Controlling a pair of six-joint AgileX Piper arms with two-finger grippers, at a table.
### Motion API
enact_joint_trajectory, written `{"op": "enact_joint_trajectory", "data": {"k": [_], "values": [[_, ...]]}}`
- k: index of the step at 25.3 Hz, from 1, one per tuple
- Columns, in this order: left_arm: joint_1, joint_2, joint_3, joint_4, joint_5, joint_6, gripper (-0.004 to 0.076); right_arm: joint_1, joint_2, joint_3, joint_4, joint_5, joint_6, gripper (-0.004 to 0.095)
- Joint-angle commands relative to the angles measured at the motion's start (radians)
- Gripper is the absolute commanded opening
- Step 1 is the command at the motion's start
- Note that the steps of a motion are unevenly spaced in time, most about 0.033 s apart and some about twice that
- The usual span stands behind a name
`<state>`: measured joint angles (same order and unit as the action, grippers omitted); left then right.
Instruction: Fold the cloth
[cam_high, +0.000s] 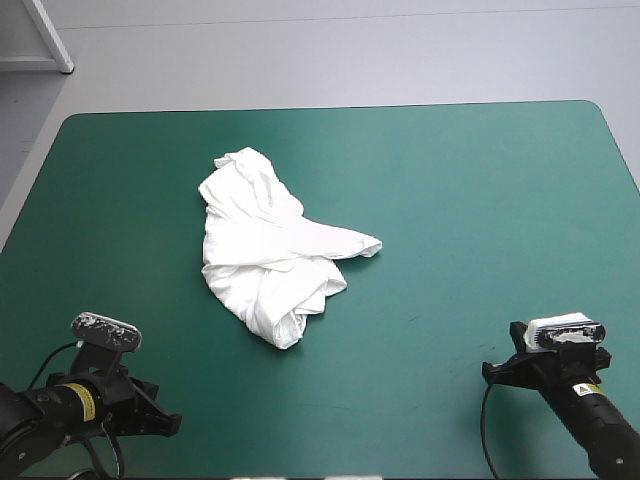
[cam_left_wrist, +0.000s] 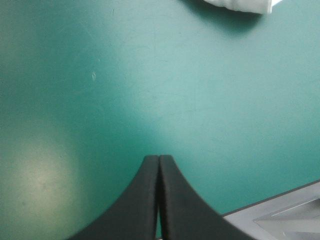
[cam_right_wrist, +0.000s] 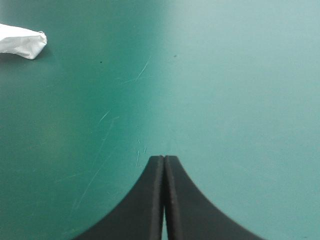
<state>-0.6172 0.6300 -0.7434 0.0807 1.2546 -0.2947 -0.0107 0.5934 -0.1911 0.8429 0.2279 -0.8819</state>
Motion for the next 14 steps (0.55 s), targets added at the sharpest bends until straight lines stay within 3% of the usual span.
{"op": "enact_joint_trajectory", "data": {"k": [1, 14], "values": [[-0.006, 0.004, -0.026, 0.006, -0.047, 0.002, -0.001, 0.003, 0.008, -0.029, 0.016, -0.04, -0.009, -0.0018], [-0.006, 0.004, -0.026, 0.0, -0.13, 0.004, -0.001, 0.003, 0.008, -0.029, 0.018, -0.098, -0.009, -0.0018]]}}
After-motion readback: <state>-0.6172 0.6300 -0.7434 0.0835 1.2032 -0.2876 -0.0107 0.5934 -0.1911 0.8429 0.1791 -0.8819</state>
